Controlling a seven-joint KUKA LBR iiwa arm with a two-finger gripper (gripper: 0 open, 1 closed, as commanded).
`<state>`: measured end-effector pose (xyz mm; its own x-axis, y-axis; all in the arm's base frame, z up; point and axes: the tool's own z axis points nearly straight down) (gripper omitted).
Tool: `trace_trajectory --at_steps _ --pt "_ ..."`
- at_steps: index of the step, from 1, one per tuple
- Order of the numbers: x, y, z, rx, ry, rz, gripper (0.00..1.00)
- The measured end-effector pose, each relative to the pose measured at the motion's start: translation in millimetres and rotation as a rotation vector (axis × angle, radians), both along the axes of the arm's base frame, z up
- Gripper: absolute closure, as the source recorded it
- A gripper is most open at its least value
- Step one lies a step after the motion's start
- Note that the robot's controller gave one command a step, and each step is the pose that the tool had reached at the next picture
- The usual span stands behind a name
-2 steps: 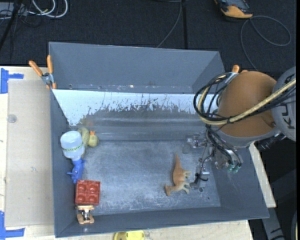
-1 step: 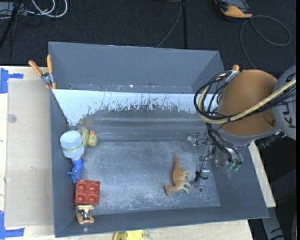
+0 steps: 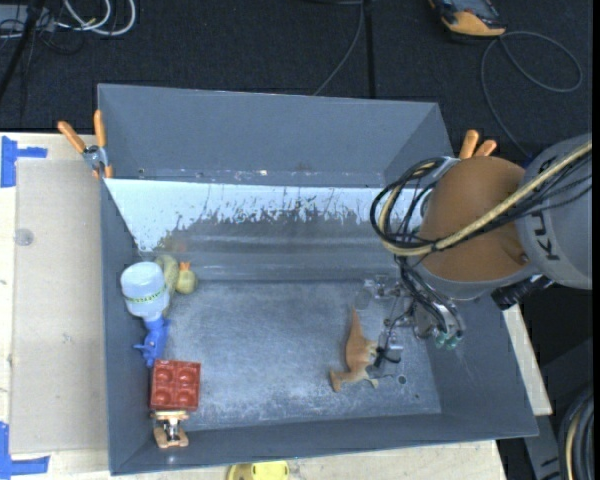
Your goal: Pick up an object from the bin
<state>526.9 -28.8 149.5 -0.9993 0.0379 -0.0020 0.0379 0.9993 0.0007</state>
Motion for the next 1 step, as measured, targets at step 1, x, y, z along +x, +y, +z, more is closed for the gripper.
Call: trace_trajectory --at_steps 1 --pt "-3.0 2.3 -43.1 0.0 0.008 0.032 0.0"
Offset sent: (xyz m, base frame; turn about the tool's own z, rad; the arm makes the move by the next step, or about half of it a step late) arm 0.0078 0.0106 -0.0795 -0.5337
